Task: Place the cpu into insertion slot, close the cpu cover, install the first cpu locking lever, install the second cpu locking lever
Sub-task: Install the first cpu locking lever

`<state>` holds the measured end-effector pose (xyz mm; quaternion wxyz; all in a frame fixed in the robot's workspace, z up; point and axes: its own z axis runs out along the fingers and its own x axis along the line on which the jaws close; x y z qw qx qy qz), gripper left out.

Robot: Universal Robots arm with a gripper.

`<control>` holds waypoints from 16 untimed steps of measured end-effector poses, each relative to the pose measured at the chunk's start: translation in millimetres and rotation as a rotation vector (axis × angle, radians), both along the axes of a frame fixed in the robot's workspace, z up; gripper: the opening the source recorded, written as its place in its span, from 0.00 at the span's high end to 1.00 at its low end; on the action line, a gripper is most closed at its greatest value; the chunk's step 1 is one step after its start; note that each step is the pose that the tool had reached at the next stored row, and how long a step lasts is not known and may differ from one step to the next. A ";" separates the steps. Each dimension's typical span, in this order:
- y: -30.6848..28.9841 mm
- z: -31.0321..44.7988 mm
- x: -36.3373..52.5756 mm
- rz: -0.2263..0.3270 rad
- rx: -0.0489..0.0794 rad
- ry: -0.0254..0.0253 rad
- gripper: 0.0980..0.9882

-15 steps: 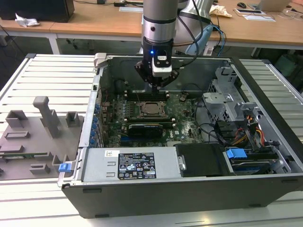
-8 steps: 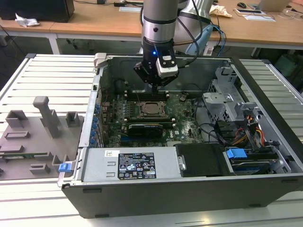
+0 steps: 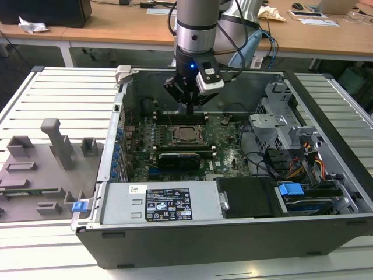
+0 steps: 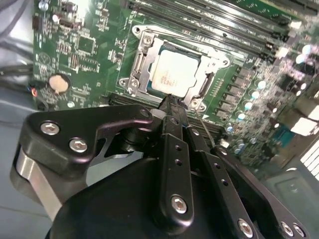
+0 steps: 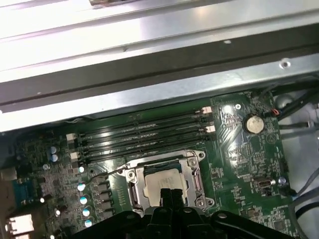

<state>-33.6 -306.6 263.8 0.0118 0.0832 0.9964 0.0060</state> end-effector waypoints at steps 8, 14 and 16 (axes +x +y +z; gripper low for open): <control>0.0 -1.3 -3.6 0.167 0.000 -0.0001 0.99; 0.0 -1.3 -19.7 0.170 0.000 -0.0001 0.99; 0.0 -1.3 -24.9 0.170 0.001 -0.0002 0.99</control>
